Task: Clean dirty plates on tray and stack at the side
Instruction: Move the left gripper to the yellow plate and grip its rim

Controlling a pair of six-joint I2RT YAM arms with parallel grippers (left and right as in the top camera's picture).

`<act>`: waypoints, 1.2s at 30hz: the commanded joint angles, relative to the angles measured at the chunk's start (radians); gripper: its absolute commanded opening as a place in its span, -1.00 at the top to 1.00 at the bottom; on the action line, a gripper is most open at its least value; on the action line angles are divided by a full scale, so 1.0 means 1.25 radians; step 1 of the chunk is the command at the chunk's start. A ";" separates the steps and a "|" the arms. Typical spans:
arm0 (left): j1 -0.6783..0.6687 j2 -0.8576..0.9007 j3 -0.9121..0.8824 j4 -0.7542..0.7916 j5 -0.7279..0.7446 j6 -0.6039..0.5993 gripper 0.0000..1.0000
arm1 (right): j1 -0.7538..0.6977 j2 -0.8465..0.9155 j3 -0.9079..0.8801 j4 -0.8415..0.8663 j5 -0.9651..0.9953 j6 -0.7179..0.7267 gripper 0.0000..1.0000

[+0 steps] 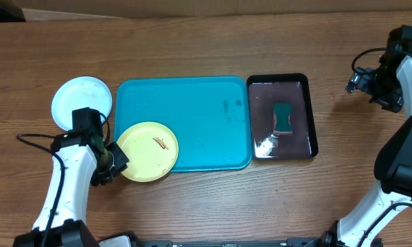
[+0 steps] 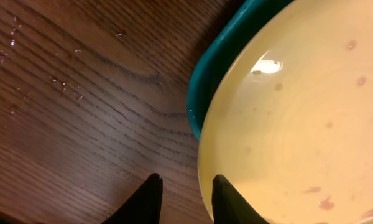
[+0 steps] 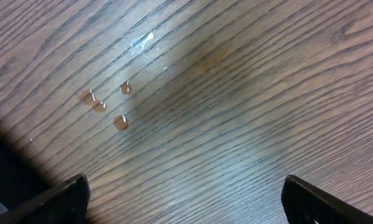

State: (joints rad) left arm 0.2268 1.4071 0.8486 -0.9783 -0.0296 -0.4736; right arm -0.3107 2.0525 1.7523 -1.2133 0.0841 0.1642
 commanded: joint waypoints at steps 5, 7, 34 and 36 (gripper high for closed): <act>0.002 0.051 -0.013 0.016 0.027 -0.020 0.60 | 0.002 -0.011 0.011 0.003 0.004 0.006 -1.00; 0.002 0.061 -0.013 0.017 0.027 -0.020 0.63 | 0.002 -0.011 0.011 0.003 0.004 0.006 -1.00; -0.173 0.088 0.147 0.193 0.245 -0.070 0.92 | 0.002 -0.011 0.012 0.055 0.004 0.006 -1.00; -0.215 0.088 0.147 0.217 0.216 -0.099 0.92 | 0.002 -0.011 0.011 0.054 0.004 0.006 -1.00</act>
State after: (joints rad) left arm 0.0250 1.5097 1.0126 -0.7307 0.2764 -0.5102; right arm -0.3107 2.0525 1.7523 -1.1492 0.0837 0.1646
